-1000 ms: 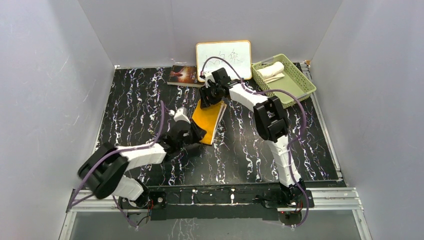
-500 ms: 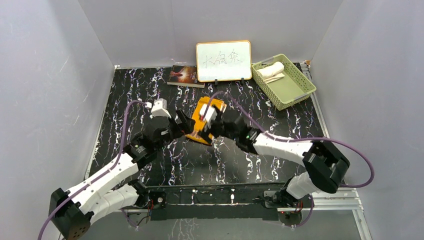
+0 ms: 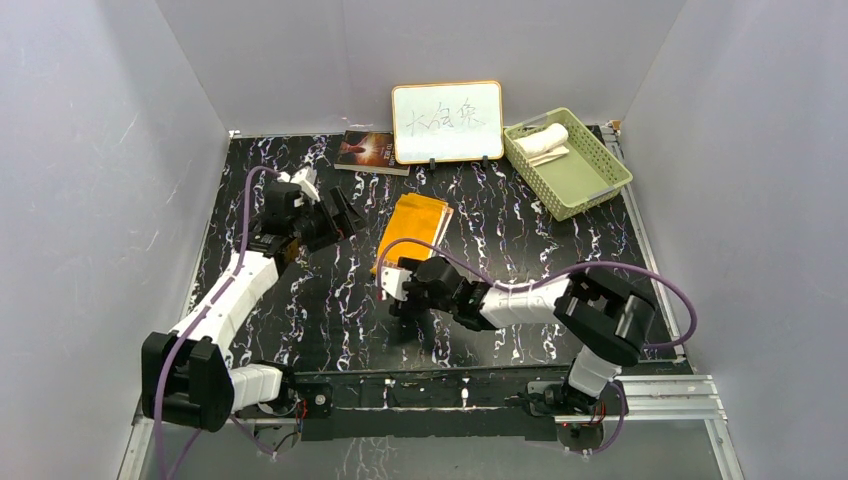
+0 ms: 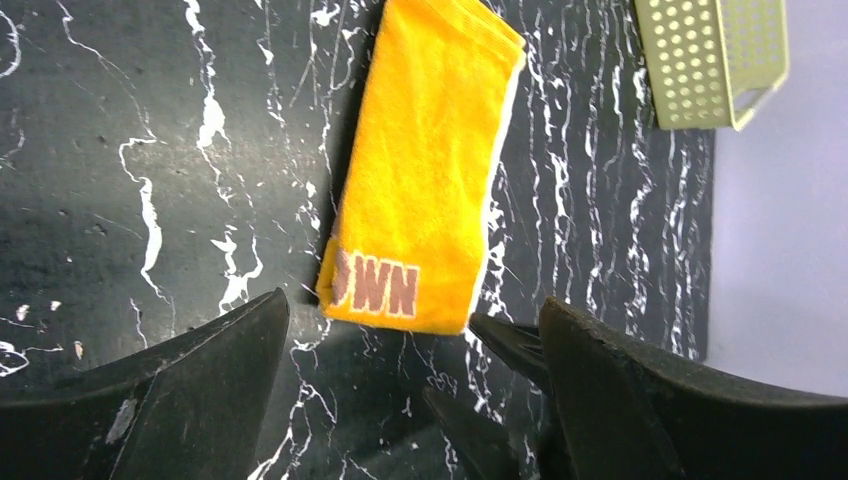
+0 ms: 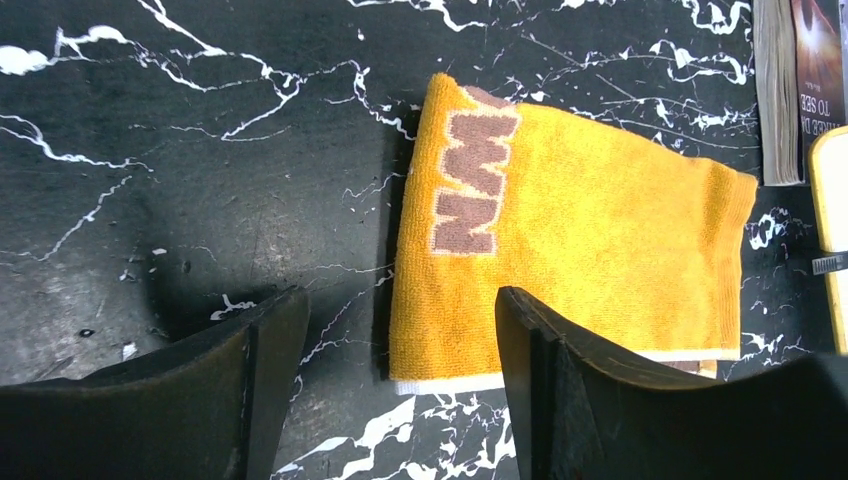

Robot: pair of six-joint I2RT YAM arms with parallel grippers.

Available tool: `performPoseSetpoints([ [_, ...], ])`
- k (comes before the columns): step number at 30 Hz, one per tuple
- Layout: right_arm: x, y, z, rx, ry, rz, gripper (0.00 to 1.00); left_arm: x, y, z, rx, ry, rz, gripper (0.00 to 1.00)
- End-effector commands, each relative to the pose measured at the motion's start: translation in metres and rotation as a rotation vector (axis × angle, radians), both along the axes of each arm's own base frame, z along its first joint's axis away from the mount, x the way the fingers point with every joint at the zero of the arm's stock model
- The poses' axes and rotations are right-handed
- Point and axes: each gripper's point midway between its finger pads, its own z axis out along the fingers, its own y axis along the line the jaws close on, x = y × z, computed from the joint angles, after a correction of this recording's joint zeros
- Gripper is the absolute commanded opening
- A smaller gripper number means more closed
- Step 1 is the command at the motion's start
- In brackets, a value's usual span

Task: Roll the towels
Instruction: Roll the towel at the center of the board.

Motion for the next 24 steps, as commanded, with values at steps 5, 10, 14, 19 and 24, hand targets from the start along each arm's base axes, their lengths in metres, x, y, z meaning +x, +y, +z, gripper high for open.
performPoseSetpoints([
  [5,0.023,0.03,0.001,0.003,-0.086,-0.003,0.54,-0.009,-0.007,0.021,-0.145,-0.036,-0.102,0.95],
  [10,0.027,0.037,-0.006,-0.006,-0.078,-0.002,0.47,-0.008,-0.005,0.022,-0.137,-0.031,-0.114,0.95],
  [14,0.032,0.037,-0.019,-0.035,-0.067,-0.026,0.44,-0.007,-0.005,0.022,-0.141,-0.028,-0.12,0.95],
  [19,0.04,0.032,-0.03,-0.059,-0.06,-0.075,0.43,-0.009,-0.005,0.019,-0.143,-0.015,-0.129,0.95],
  [24,0.055,0.022,-0.038,-0.066,-0.025,-0.144,0.36,-0.012,-0.004,0.013,-0.142,-0.004,-0.13,0.95],
])
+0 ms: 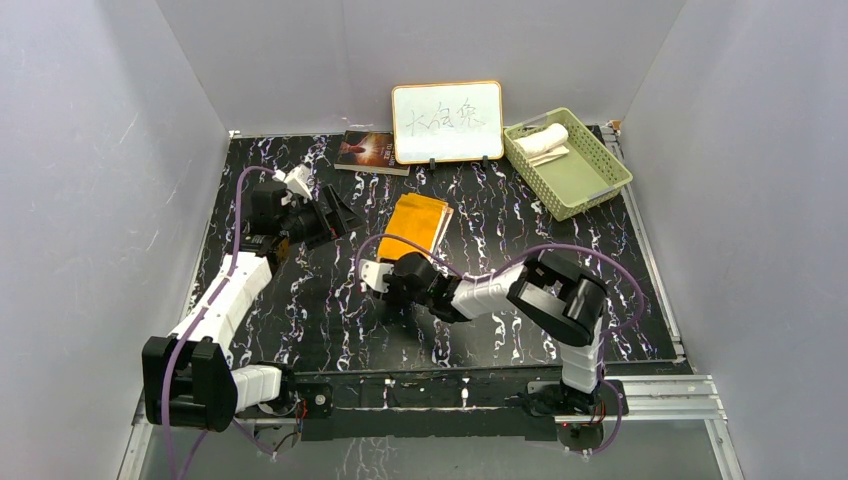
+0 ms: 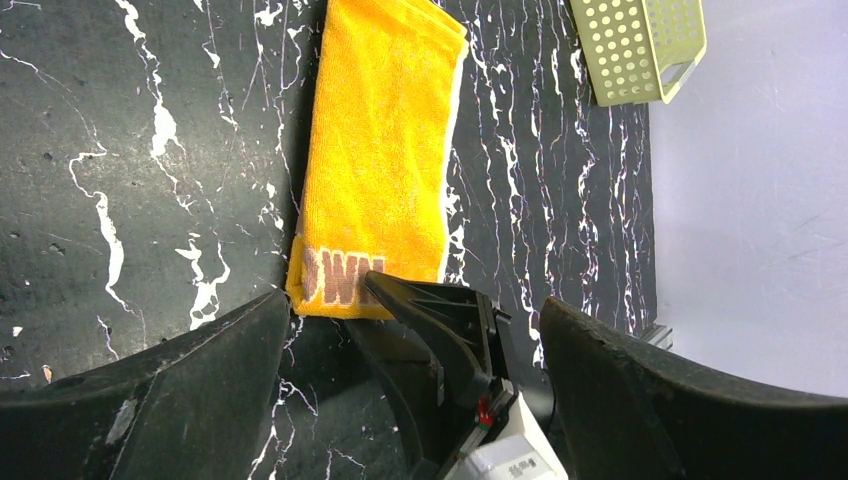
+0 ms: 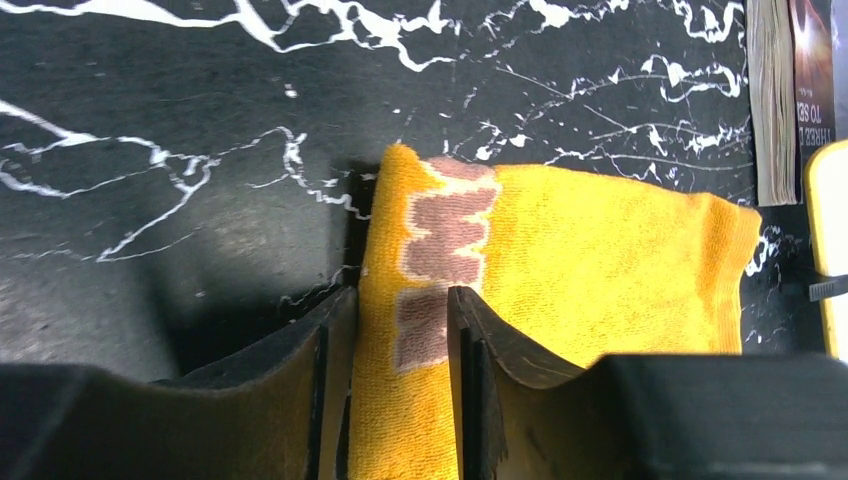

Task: Roll the towels
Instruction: Roll the towel at the center of the board.

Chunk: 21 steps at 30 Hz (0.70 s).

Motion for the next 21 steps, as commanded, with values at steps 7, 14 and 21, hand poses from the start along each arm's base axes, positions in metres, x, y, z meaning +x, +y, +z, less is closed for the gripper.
performPoseSetpoints([
  [7,0.01,-0.009,-0.009,-0.003,0.202,-0.096,0.0,-0.017,-0.008,-0.004,-0.049,0.028,-0.062,0.95],
  [14,-0.039,0.0,0.014,0.164,0.602,0.01,0.0,-0.032,-0.013,-0.014,-0.091,0.045,-0.083,0.95],
  [21,-0.051,-0.007,0.041,0.413,0.971,0.026,0.0,-0.043,-0.021,-0.025,-0.173,0.057,-0.103,0.93],
])
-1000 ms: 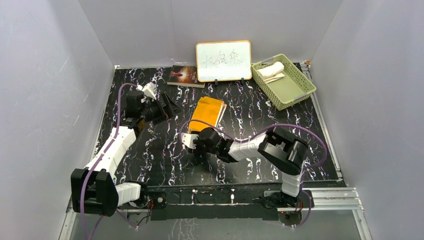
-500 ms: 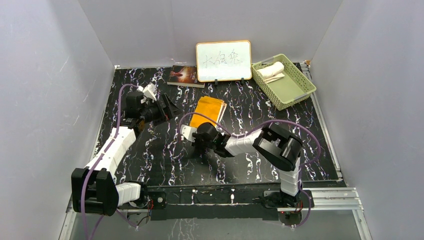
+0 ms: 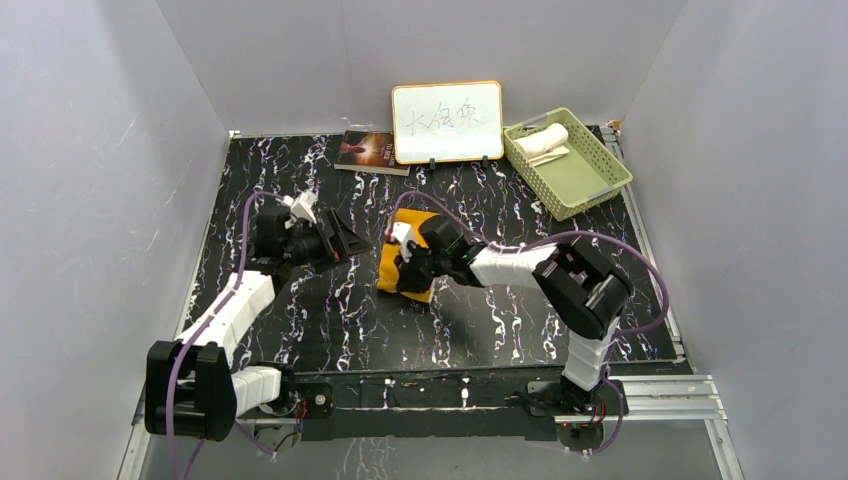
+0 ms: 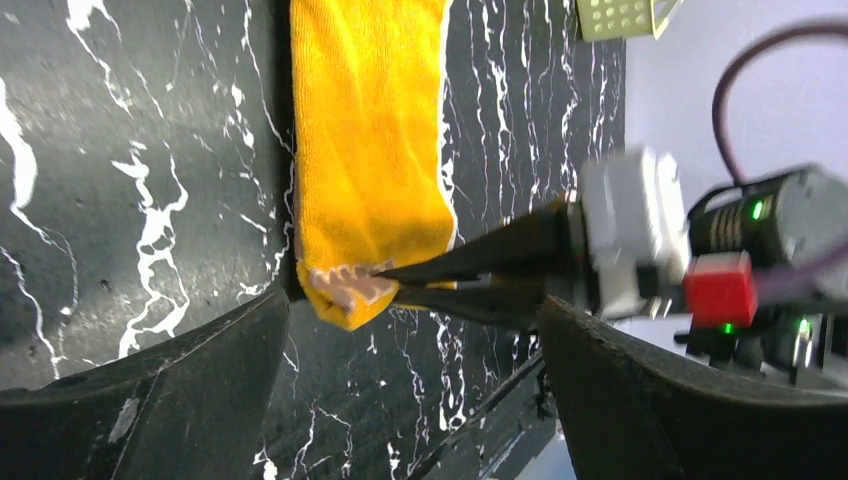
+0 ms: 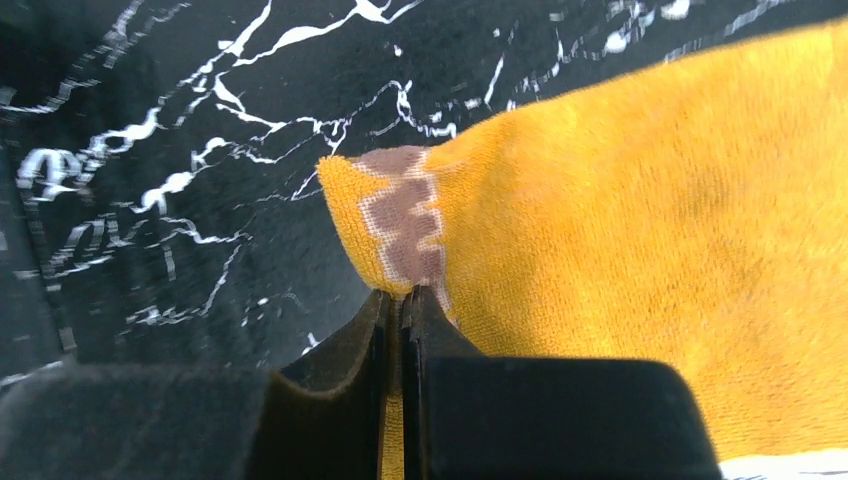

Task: Roll the towels
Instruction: Roll the towel at the center of the board.

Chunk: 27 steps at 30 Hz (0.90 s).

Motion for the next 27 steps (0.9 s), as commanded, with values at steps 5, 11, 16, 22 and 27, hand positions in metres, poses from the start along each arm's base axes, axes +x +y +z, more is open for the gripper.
performPoseSetpoints([
  [5,-0.023,0.016,0.028,0.154,0.517,0.007,0.0,-0.016,-0.013,0.012,-0.107,-0.036,-0.063,0.93],
  [11,-0.018,0.016,0.018,0.168,0.783,-0.011,0.0,-0.028,-0.021,0.014,-0.167,-0.058,-0.109,0.87],
  [16,-0.004,0.009,0.014,0.202,0.915,-0.067,0.0,-0.035,-0.03,0.006,-0.199,-0.037,-0.133,0.72],
  [22,0.014,-0.002,-0.011,0.194,1.073,-0.196,0.0,-0.047,-0.061,-0.003,-0.231,-0.027,-0.234,0.33],
  [27,0.02,-0.01,-0.037,0.156,1.129,-0.278,0.0,-0.052,-0.08,-0.022,-0.235,0.027,-0.286,0.01],
])
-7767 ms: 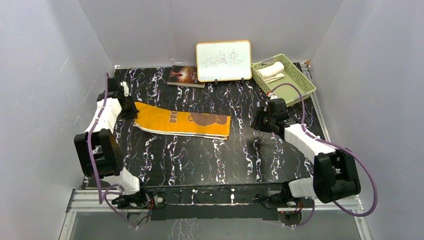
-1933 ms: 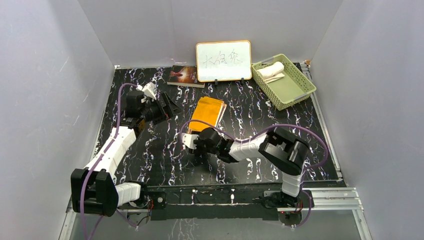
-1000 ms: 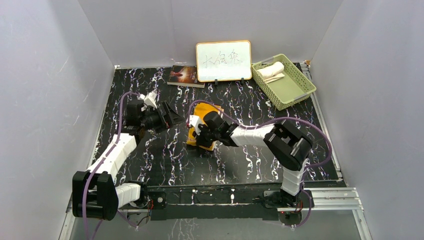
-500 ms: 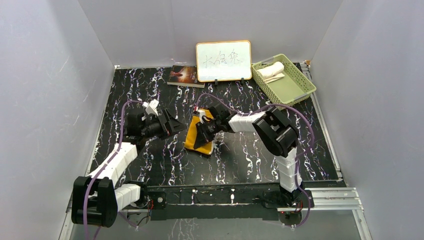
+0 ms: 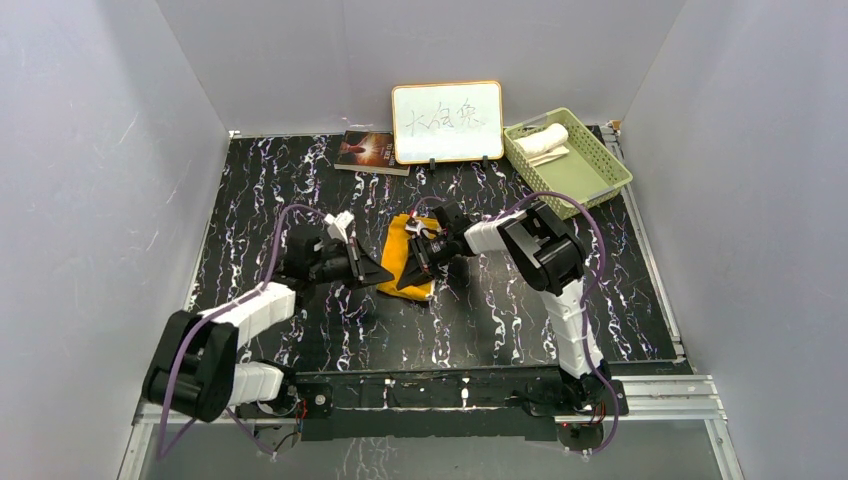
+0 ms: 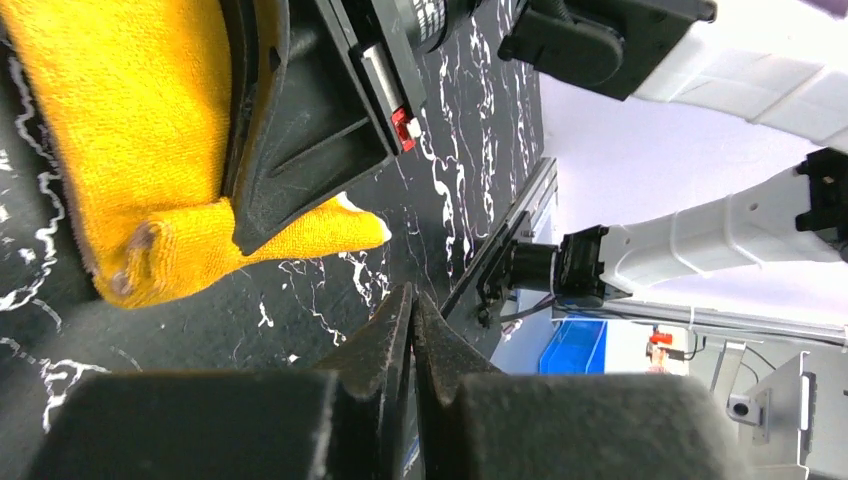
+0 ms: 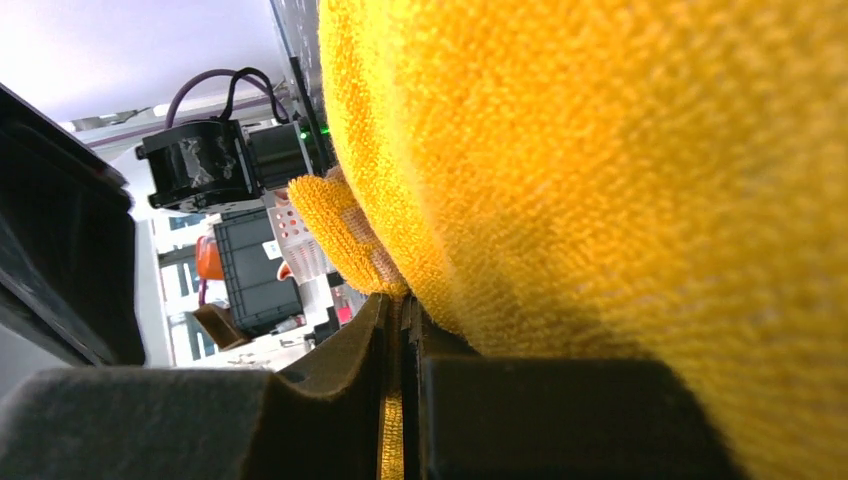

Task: Roll the towels
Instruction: Roll the towel at the center of the board.

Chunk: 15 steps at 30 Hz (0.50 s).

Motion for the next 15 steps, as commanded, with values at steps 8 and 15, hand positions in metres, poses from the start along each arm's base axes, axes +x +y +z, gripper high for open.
performPoseSetpoints([
  [8,0.015,-0.005,-0.022,-0.059,0.029,-0.072,0.0,0.015,-0.012,-0.043,0.026,0.044,0.022,0.0],
  [15,0.016,-0.006,-0.03,-0.084,0.033,-0.073,0.0,0.03,-0.002,-0.076,0.105,0.066,0.117,0.0],
])
